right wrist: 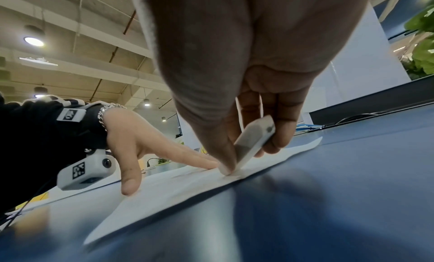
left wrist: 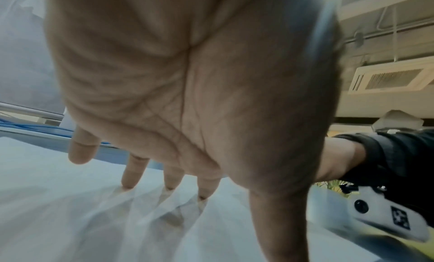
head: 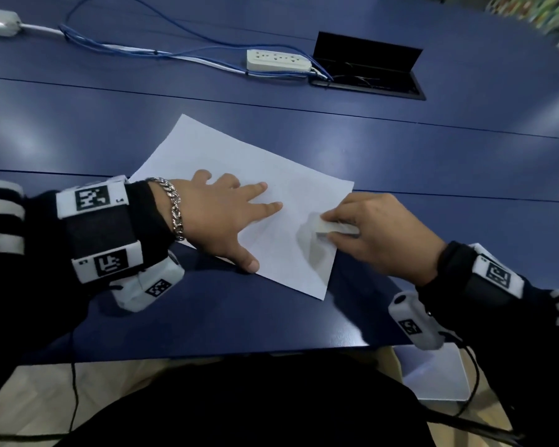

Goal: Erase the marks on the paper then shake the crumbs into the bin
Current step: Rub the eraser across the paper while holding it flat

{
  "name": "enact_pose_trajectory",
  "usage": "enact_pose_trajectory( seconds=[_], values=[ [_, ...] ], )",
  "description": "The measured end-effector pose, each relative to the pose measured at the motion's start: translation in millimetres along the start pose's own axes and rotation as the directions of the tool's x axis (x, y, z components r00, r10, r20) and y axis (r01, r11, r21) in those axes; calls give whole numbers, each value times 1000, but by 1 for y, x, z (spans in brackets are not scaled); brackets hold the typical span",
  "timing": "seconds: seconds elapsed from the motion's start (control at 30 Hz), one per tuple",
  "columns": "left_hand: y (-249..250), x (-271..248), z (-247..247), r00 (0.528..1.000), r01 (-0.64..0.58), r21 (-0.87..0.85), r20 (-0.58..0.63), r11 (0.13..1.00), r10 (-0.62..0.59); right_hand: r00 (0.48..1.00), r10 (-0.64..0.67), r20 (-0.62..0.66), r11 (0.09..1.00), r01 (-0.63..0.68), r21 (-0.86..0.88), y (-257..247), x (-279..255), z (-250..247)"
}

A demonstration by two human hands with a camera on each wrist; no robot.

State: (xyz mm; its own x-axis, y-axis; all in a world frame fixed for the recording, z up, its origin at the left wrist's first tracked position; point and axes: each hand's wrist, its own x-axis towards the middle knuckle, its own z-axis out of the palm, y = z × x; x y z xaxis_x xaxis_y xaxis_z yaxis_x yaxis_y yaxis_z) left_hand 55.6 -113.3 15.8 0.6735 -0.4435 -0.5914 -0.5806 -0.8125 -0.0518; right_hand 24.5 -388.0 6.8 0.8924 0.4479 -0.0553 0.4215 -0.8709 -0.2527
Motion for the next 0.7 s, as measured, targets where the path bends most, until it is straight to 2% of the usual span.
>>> enact_pose_trajectory(
  seconds=[0.07, 0.27, 0.43, 0.5, 0.6, 0.7],
  values=[
    [7, 2, 0, 999, -31, -39, -36, 999, 29, 1000, -9, 10, 1000, 9, -5, 0, 3, 0],
    [13, 13, 6, 997, -73, -140, 26, 987, 78, 999, -7, 47, 998, 10, -58, -18, -2, -7],
    [12, 17, 8, 996, -42, -106, 72, 993, 50, 954, -217, 208, 973, 227, -28, -63, -34, 6],
    [12, 17, 8, 995, -32, -111, 90, 993, 42, 958, -184, 222, 981, 194, -22, -54, -21, 1],
    [12, 17, 7, 994, -27, -126, 101, 992, 40, 988, -65, 140, 991, 80, -104, -39, 1, -7],
    [12, 16, 6, 993, -23, -125, 108, 992, 37, 973, -159, 168, 979, 178, -103, -54, -11, 1]
  ],
)
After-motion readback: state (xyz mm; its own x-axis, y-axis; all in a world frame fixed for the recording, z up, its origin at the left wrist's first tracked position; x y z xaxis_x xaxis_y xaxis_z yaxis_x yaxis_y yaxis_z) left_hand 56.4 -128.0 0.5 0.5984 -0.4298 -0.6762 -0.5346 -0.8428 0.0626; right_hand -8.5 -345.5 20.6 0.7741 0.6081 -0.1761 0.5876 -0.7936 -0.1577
